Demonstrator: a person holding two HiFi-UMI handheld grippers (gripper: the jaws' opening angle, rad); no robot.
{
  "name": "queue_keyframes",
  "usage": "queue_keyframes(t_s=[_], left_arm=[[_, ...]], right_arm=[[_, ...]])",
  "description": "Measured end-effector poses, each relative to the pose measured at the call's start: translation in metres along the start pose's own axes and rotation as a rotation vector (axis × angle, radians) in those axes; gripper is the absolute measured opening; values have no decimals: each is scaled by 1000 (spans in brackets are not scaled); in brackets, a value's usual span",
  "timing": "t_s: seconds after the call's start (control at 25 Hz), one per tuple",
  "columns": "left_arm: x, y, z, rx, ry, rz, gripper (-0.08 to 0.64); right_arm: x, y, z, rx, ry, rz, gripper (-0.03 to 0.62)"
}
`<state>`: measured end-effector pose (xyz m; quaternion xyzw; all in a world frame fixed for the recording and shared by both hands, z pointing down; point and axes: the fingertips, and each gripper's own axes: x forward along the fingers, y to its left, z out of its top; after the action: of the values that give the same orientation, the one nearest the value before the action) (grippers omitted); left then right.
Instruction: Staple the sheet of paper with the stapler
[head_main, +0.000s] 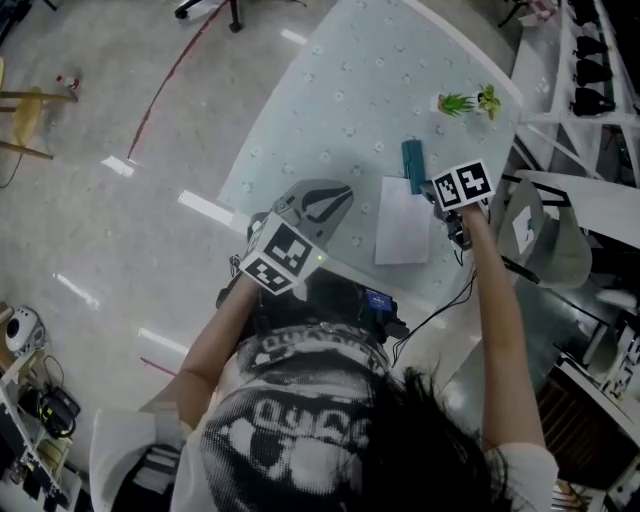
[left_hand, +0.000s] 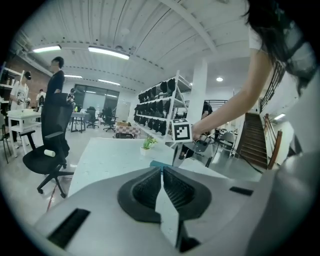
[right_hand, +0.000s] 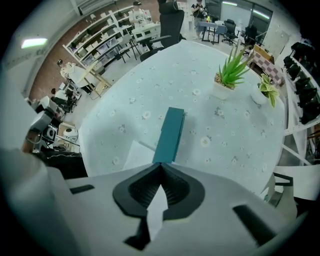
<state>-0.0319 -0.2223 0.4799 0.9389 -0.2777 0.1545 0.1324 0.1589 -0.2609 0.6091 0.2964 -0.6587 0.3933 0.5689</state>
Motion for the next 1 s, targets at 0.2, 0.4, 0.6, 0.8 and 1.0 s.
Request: queue_keyframes(t_s=[0.2,0.4,0.6,0.8,1.0], left_arm=[[13,-14,-1,8,23,-53,10],[16,-10,6,24,21,-56,10],[17,-3,14,41,27,-56,10],[10,-6,34,110,10,-99,10],[-4,-11,30,147,29,-159,11]], right_arm=[[6,-1,-1,-7,50,9,6],[6,-1,-2,18,44,43,5],[7,-1,-2,-17,36,5,6],[-1,-1,-5,0,-37,-8,5],[-12,3,1,16,-144,-90,-2]])
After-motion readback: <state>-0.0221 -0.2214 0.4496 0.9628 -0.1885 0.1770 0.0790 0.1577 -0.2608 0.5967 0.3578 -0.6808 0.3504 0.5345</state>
